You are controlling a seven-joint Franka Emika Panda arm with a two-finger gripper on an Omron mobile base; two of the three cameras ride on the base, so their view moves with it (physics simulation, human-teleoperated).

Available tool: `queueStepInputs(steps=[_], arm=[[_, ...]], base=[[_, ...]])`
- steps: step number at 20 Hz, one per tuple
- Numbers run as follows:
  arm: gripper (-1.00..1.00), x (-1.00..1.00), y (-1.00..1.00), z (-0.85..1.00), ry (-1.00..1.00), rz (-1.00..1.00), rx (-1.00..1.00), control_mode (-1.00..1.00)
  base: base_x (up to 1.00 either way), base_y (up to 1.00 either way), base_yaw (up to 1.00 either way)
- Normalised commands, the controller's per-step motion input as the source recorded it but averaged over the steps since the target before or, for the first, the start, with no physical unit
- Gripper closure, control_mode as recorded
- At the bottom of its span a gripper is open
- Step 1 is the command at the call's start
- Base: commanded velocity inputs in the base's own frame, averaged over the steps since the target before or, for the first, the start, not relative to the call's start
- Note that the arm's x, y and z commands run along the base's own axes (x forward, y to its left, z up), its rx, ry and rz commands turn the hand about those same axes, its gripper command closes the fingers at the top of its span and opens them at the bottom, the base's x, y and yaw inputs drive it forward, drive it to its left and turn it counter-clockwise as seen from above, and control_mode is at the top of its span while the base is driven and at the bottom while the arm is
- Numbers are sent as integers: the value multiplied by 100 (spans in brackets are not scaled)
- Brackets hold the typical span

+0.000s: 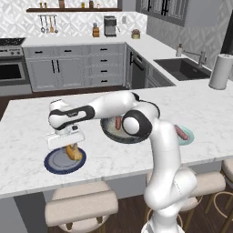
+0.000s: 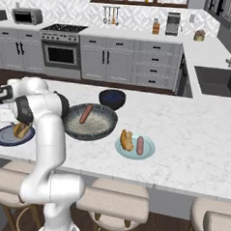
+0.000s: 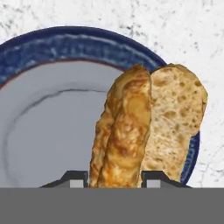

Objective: Place one bun and one sausage from the bowl on each plate.

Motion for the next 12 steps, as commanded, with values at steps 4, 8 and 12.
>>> queueStepInputs(steps=[4,8,12], arm=[[-100,0,0,0,-2,0,0,-100],[-100,0,0,0,0,0,0,-100],[-100,-53,-9,0,-21,0,0,-100]], base=[[0,0,0],[0,0,0],[0,0,0]])
